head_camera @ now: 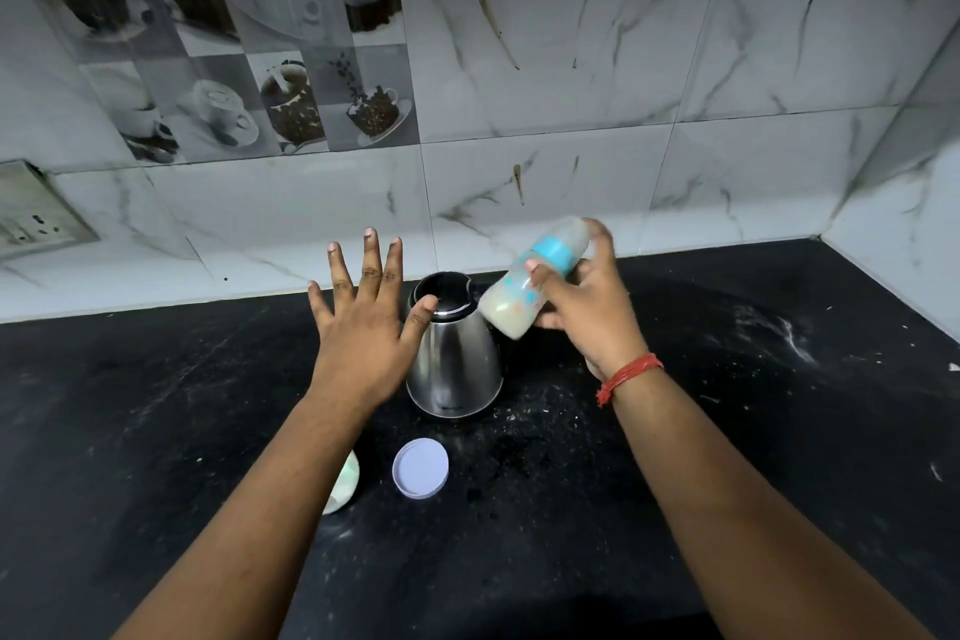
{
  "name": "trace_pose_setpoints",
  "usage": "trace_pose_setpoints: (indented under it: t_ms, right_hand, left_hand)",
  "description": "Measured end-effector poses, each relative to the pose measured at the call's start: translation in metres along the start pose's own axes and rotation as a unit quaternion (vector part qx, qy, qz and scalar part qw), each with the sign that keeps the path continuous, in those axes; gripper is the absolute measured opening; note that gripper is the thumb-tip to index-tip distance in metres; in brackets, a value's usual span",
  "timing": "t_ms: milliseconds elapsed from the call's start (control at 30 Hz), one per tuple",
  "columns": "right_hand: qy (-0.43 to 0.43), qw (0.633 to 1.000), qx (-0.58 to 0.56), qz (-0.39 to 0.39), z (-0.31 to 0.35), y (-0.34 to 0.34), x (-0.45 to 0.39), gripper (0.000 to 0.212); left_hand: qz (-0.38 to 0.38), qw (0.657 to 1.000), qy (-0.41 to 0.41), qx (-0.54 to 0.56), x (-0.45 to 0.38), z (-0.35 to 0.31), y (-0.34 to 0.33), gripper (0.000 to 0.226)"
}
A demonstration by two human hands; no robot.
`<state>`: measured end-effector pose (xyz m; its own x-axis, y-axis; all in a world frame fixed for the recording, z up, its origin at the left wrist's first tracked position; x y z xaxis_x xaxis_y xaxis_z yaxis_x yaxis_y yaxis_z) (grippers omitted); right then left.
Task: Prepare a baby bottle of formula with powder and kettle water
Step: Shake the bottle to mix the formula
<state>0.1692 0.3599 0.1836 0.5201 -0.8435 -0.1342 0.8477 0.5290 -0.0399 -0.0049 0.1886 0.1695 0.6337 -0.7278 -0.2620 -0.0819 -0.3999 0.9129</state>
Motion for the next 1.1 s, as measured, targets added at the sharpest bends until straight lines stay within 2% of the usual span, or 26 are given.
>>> trace_pose_setpoints:
  t_ms: [67,100,200,233,333,367,433,467,500,600,633,733,767,867,900,967,1000,1100]
  right_hand:
    - [0.009,0.997,-0.043,-0.065,0.000,0.007,-0.002,0.071]
    - [0.006,0.998,-0.028,-0.057,0.001,0.005,-0.001,0.072]
    - [-0.021,0.994,0.069,0.079,-0.006,-0.009,0.002,0.075]
    - [-0.022,0.995,0.060,0.073,-0.006,-0.009,0.002,0.075]
    - [0.002,0.999,-0.008,-0.038,-0.003,0.002,-0.002,0.074]
    - [-0.001,1.000,-0.006,-0.031,-0.001,0.000,-0.002,0.075]
    - [-0.019,0.996,0.055,0.067,-0.003,-0.009,-0.001,0.076]
    - [-0.024,0.993,0.070,0.091,-0.003,-0.012,0.001,0.075]
    - [-0.022,0.995,0.060,0.079,-0.003,-0.011,0.000,0.072]
    - [0.005,0.999,-0.018,-0.035,-0.001,0.000,-0.004,0.070]
    - [0.000,1.000,-0.015,-0.028,0.001,-0.001,-0.004,0.072]
    - [-0.028,0.994,0.070,0.082,-0.001,-0.009,-0.002,0.079]
    - [-0.025,0.995,0.069,0.070,-0.002,-0.008,-0.002,0.079]
    - [0.019,0.998,0.022,-0.052,0.002,0.005,-0.005,0.076]
    - [0.016,0.999,0.024,-0.045,0.002,0.004,-0.006,0.075]
    - [-0.004,0.997,0.069,0.040,0.001,-0.003,-0.006,0.078]
    - [-0.006,0.996,0.078,0.052,0.001,-0.004,-0.006,0.078]
    - [0.031,0.998,0.016,-0.056,0.006,0.008,-0.010,0.073]
  left_hand:
    - [0.000,1.000,-0.003,-0.005,0.000,-0.001,0.000,0.084]
    - [0.001,1.000,-0.005,-0.009,0.000,-0.001,-0.001,0.083]
    - [0.002,1.000,-0.002,-0.008,-0.001,0.000,0.000,0.083]
    - [0.001,1.000,-0.001,-0.004,-0.002,0.000,0.001,0.084]
    - [0.001,1.000,-0.003,-0.004,-0.002,-0.001,0.001,0.084]
    - [0.001,1.000,-0.005,-0.007,-0.003,-0.001,0.000,0.083]
    - [0.001,1.000,-0.007,-0.011,-0.004,0.000,0.000,0.083]
    - [0.001,1.000,-0.006,-0.007,-0.004,0.001,0.000,0.083]
    - [0.001,1.000,-0.004,-0.002,-0.005,0.001,0.000,0.083]
    - [0.000,1.000,-0.005,-0.003,-0.006,0.000,0.000,0.084]
    - [0.000,1.000,-0.006,-0.007,-0.005,0.000,-0.001,0.083]
    - [0.003,1.000,-0.004,-0.006,-0.007,0.001,-0.002,0.083]
    - [0.003,1.000,-0.002,-0.002,-0.007,0.001,-0.002,0.084]
    - [0.002,1.000,-0.005,-0.005,-0.008,-0.001,-0.002,0.086]
    - [0.002,1.000,-0.007,-0.007,-0.008,-0.001,-0.002,0.086]
    - [0.000,1.000,-0.008,-0.007,-0.008,-0.002,-0.001,0.089]
    - [-0.001,1.000,-0.007,-0.003,-0.009,-0.002,-0.001,0.089]
    - [-0.001,1.000,-0.006,0.004,-0.009,-0.003,-0.001,0.089]
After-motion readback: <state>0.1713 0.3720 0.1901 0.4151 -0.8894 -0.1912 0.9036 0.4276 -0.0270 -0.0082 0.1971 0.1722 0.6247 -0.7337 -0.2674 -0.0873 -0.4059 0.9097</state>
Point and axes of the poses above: each hand's wrist, its own x-axis away from the middle knuckle, its own y-axis out of the back of the hand, z = x × y, the point moved 4 cm from there along -x, towards the middle knuckle, and after that the axes turned 3 degrees about y, right-handed, at the moved point
